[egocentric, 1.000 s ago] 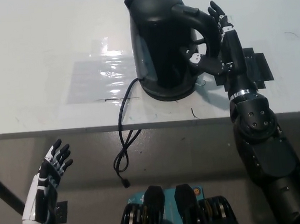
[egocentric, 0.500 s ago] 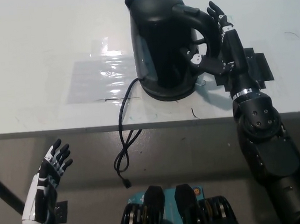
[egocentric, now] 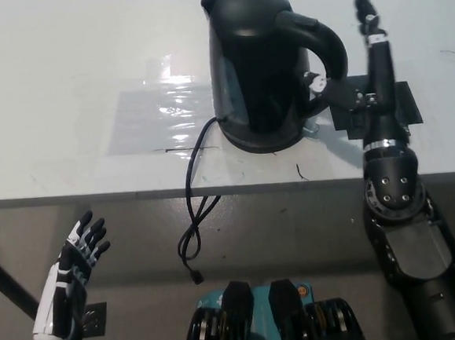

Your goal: A kettle and its base are kept separately on the desk infront of the robot and the robot uses its right hand to lift the kettle by its handle and places it on its base to align it correctly.

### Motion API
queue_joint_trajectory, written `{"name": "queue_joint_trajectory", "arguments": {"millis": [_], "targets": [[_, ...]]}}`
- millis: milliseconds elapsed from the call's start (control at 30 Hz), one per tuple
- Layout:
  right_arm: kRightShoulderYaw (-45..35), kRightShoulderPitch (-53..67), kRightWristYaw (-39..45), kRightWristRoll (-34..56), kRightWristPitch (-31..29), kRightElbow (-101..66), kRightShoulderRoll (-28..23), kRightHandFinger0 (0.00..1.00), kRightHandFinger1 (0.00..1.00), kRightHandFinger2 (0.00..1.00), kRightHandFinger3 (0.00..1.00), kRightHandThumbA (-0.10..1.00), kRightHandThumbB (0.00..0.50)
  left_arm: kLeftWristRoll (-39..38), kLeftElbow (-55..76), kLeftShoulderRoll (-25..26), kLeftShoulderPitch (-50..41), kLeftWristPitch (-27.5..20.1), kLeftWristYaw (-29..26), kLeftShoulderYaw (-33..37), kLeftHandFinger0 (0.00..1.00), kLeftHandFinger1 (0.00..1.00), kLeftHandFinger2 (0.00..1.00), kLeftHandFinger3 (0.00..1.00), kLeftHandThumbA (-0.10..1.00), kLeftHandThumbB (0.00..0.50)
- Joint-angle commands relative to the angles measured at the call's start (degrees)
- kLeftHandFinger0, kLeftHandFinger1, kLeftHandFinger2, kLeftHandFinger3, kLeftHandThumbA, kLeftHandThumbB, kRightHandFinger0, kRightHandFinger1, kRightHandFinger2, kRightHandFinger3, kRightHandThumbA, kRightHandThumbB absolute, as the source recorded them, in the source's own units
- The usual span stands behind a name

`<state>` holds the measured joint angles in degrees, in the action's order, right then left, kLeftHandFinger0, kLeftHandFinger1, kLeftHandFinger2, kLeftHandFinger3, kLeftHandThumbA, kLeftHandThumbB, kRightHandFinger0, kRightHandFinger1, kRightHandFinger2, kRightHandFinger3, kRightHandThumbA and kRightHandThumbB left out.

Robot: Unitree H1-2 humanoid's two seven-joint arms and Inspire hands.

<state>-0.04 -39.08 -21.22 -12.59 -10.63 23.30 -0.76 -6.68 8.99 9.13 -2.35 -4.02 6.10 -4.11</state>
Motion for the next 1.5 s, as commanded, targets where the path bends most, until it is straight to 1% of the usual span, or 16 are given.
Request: {"name": "queue_joint_trajectory", "arguments": {"millis": [0, 100, 267, 333, 467, 600, 700, 933, 1100, 1167, 1200, 1233, 1267, 1400, 1433, 1467], "targets": [[-1.53, -0.91, -5.93, -5.29, -2.67, -5.16, -0.55, 1.00, 1.00, 1.00, 1.00, 0.91, 0.499, -1.25, 1.27, 0.78, 0.65, -0.92, 0.32, -0.92, 1.00, 1.00, 1.00, 1.00, 1.00, 0.181], [-2.13, -0.57, -5.44, -4.54, -2.81, -6.50, -0.42, 1.00, 1.00, 1.00, 1.00, 0.88, 0.500, -0.83, 1.30, 0.70, 0.78, -0.85, 0.12, -0.92, 1.00, 1.00, 1.00, 1.00, 1.00, 0.181], [-2.09, 0.88, -4.68, -6.24, 0.64, -11.84, -0.43, 1.00, 1.00, 1.00, 1.00, 0.99, 0.500, -1.11, 1.67, 0.69, 0.91, -0.50, 0.20, -0.91, 1.00, 1.00, 1.00, 1.00, 1.00, 0.178], [-2.46, 1.50, -4.62, -6.48, 1.56, -14.02, -0.32, 1.00, 1.00, 1.00, 1.00, 1.00, 0.500, -0.93, 1.76, 0.70, 0.88, -0.40, 0.15, -0.88, 1.00, 1.00, 1.00, 1.00, 1.00, 0.177], [-2.90, 2.90, -2.90, -5.10, -0.50, -21.16, -0.93, 1.00, 1.00, 1.00, 1.00, 1.00, 0.500, -0.80, 1.89, 0.88, 1.15, 0.14, -0.03, -1.08, 1.00, 1.00, 1.00, 1.00, 1.00, 0.180], [-3.12, 5.04, 0.97, 1.16, 0.34, -32.60, -0.68, 1.00, 1.00, 1.00, 1.00, 1.00, 0.500, -1.35, 1.43, 0.82, 1.04, -0.60, 0.22, -1.21, 1.00, 1.00, 1.00, 1.00, 1.00, 0.159], [-3.73, 7.23, 3.56, 7.77, 1.65, -38.57, -1.69, 1.00, 1.00, 1.00, 1.00, 1.00, 0.500, -1.33, 0.90, 0.87, 0.92, -0.99, 0.53, -1.00, 1.00, 1.00, 1.00, 1.00, 1.00, 0.171], [-3.66, 15.69, 6.52, 8.72, 5.73, -51.46, -4.05, 1.00, 1.00, 1.00, 1.00, 1.00, 0.500, -1.32, 1.20, 0.81, 1.75, -0.18, -0.07, -1.58, 1.00, 1.00, 1.00, 1.00, 1.00, 0.178], [-1.33, 25.85, 10.36, 7.62, 1.39, -53.13, -7.27, 1.00, 1.00, 1.00, 1.00, 1.00, 0.500, -0.33, 1.22, 0.81, 1.76, -0.57, 0.09, -1.35, 1.00, 1.00, 1.00, 1.00, 1.00, 0.187], [-0.72, 29.50, 11.26, 6.49, -1.84, -50.55, -8.74, 1.00, 1.00, 1.00, 1.00, 1.00, 0.485, -0.20, 0.52, 0.78, 1.98, -2.33, 0.47, -1.14, 1.00, 1.00, 1.00, 1.00, 1.00, 0.171], [-0.48, 31.26, 11.53, 5.91, -3.21, -48.61, -9.26, 1.00, 1.00, 1.00, 1.00, 1.00, 0.487, -0.13, 0.35, 0.78, 2.08, -2.63, 0.49, -1.11, 1.00, 1.00, 1.00, 1.00, 1.00, 0.182], [-0.18, 32.98, 12.01, 5.89, -4.88, -46.30, -9.99, 1.00, 1.00, 1.00, 1.00, 1.00, 0.450, -0.40, 0.43, 0.85, 2.09, -2.42, 0.70, -1.05, 1.00, 1.00, 1.00, 1.00, 1.00, 0.192], [-0.10, 33.50, 12.17, 5.94, -5.48, -45.56, -10.22, 1.00, 1.00, 1.00, 1.00, 1.00, 0.448, -0.54, 0.45, 0.91, 2.13, -2.29, 0.81, -1.02, 1.00, 1.00, 1.00, 1.00, 1.00, 0.191], [0.67, 36.72, 13.18, 5.49, -8.28, -39.10, -11.38, 1.00, 1.00, 1.00, 1.00, 1.00, 0.384, -0.85, 0.02, 1.19, 2.44, -2.65, 1.09, -1.10, 1.00, 1.00, 1.00, 1.00, 1.00, 0.212], [1.19, 37.50, 14.01, 6.13, -9.22, -36.93, -11.90, 1.00, 1.00, 1.00, 1.00, 1.00, 0.348, -0.82, -0.24, 1.28, 2.56, -2.90, 1.16, -1.10, 1.00, 1.00, 1.00, 1.00, 1.00, 0.214], [1.50, 37.92, 14.50, 6.09, -9.83, -35.05, -12.26, 1.00, 1.00, 1.00, 1.00, 1.00, 0.345, -0.85, -0.24, 1.26, 2.65, -2.80, 1.13, -1.10, 1.00, 1.00, 1.00, 1.00, 1.00, 0.220]]}}
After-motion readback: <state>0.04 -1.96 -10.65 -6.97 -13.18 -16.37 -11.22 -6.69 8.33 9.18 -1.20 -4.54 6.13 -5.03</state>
